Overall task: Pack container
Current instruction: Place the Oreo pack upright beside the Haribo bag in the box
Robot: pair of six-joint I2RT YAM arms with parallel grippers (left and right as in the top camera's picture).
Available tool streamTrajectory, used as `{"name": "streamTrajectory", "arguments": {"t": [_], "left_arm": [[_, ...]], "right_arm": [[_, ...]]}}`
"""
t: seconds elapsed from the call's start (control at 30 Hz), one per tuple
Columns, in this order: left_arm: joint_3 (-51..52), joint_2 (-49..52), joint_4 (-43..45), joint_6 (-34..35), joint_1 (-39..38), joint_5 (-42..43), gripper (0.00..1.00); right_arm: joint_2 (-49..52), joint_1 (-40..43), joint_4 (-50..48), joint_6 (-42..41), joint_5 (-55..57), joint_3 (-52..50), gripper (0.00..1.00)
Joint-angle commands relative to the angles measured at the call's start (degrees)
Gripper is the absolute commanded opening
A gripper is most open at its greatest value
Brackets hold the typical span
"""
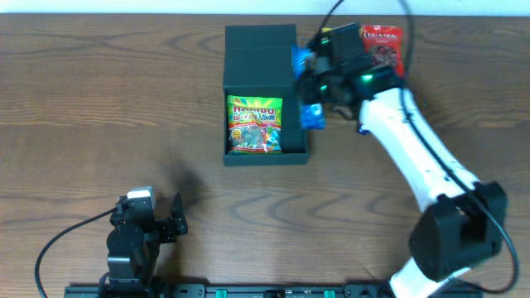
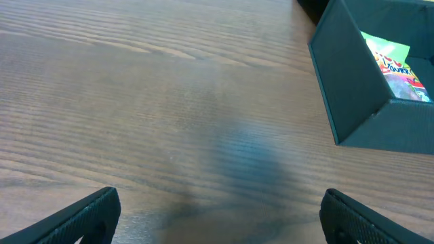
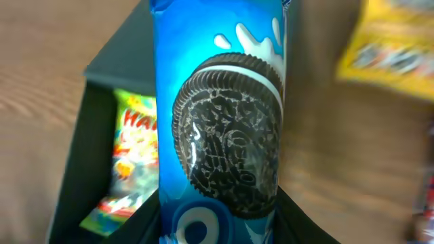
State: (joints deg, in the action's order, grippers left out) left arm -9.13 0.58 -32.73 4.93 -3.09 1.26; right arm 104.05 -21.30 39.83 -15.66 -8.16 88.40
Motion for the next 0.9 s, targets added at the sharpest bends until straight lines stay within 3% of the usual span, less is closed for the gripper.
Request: {"name": "streamTrajectory", "arguments": {"t": [0.0, 0.13, 0.3, 0.37, 0.7, 0.73, 0.8, 0.87], "left_arm": [[0.6, -0.4, 0.2, 0.7, 0.2, -0.2, 0.95], [0.6, -0.4, 0.2, 0.7, 0.2, -0.2, 0.95], [0.6, -0.4, 0.2, 0.7, 0.2, -0.2, 0.95], [0.6, -0.4, 0.2, 0.7, 0.2, -0.2, 0.95], [0.5, -0.4, 0.2, 0.7, 0.2, -0.2, 0.95], [0.6, -0.4, 0.2, 0.7, 0.2, -0.2, 0.95], [0.6, -0.4, 0.2, 0.7, 0.2, -0.2, 0.95], [0.5, -0.4, 0.2, 0.7, 0.2, -0.2, 0.95]], "right_arm": [[2.8, -2.6, 0.8, -7.1, 0.4, -0.1, 0.24], [5.5, -4.7, 2.2, -10.1, 0.4, -0.1, 0.24], [5.9, -5.5, 2.2, -12.3, 0.4, -0.1, 0.4], [5.9, -5.5, 2.2, -13.3, 0.4, -0.1, 0.57], [3.1, -3.8, 2.1, -12.7, 5.6, 1.5, 0.74], [2.5, -3.5, 1.5, -11.9, 8.1, 1.6, 0.79], [1.5, -2.9, -1.2, -10.5, 13.3, 1.6, 0.99], [1.1, -2.0, -4.6, -8.7, 16.0, 1.6, 0.99]]}}
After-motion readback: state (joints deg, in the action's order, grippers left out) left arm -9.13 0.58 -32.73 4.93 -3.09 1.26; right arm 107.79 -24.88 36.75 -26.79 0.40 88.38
